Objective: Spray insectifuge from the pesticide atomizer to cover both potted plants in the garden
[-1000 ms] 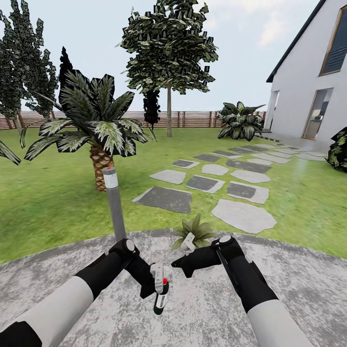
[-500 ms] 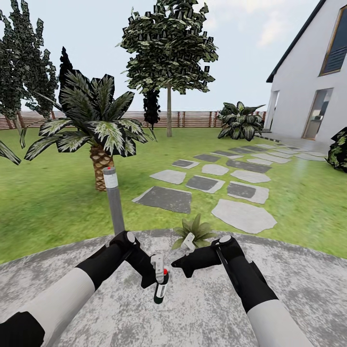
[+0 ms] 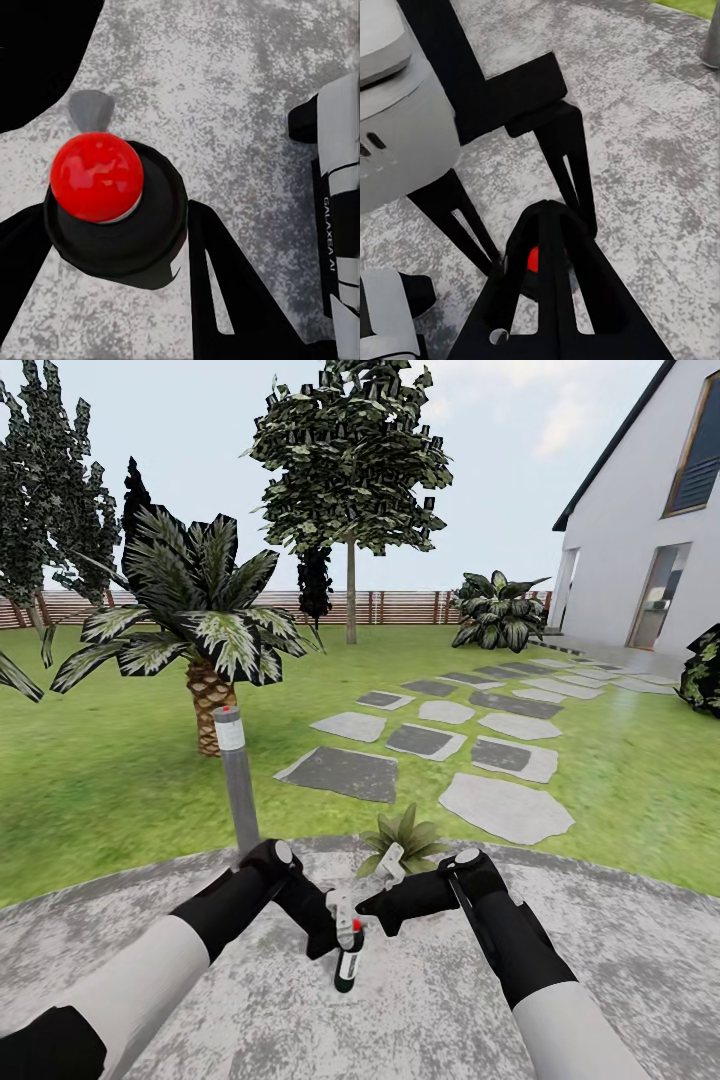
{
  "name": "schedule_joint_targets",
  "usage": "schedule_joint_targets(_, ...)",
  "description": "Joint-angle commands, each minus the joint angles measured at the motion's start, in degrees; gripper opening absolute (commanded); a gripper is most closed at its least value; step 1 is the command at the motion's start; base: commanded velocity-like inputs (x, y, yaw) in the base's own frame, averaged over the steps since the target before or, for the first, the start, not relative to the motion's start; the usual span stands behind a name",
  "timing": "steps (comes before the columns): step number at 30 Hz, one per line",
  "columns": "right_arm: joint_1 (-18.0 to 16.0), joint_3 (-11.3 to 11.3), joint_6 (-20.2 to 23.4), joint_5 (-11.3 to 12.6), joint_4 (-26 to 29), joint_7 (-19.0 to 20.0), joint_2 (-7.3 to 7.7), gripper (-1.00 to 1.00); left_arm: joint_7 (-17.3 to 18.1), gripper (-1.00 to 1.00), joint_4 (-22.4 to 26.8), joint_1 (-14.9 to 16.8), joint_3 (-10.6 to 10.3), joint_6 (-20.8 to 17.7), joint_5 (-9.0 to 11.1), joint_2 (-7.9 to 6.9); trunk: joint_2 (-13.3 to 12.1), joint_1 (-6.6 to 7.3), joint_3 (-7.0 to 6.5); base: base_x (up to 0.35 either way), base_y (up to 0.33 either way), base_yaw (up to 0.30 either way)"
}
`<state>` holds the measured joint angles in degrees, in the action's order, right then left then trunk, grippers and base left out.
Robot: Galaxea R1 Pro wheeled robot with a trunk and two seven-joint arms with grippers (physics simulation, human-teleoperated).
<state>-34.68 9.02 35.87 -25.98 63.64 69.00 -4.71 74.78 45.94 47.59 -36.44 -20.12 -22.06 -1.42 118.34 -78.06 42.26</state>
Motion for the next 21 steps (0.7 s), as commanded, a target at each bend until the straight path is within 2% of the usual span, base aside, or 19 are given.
schedule_joint_targets(1, -0.04, -0.05, 0.43, -0.39, 0.08, 0.39, -0.03, -1.00, 0.19, -1.00, 0.11, 0.04, -0.12, -0.61, -0.09, 0.08, 0.03, 0.01, 0.06, 0.000, 0.000, 0.000)
schedule_joint_targets(21, -0.04, -0.05, 0.43, -0.39, 0.08, 0.36, 0.05, -1.00, 0.19, -1.00, 0.04, 0.13, 0.43, -0.53, -0.14, -0.07, 0.03, 0.01, 0.06, 0.000, 0.000, 0.000)
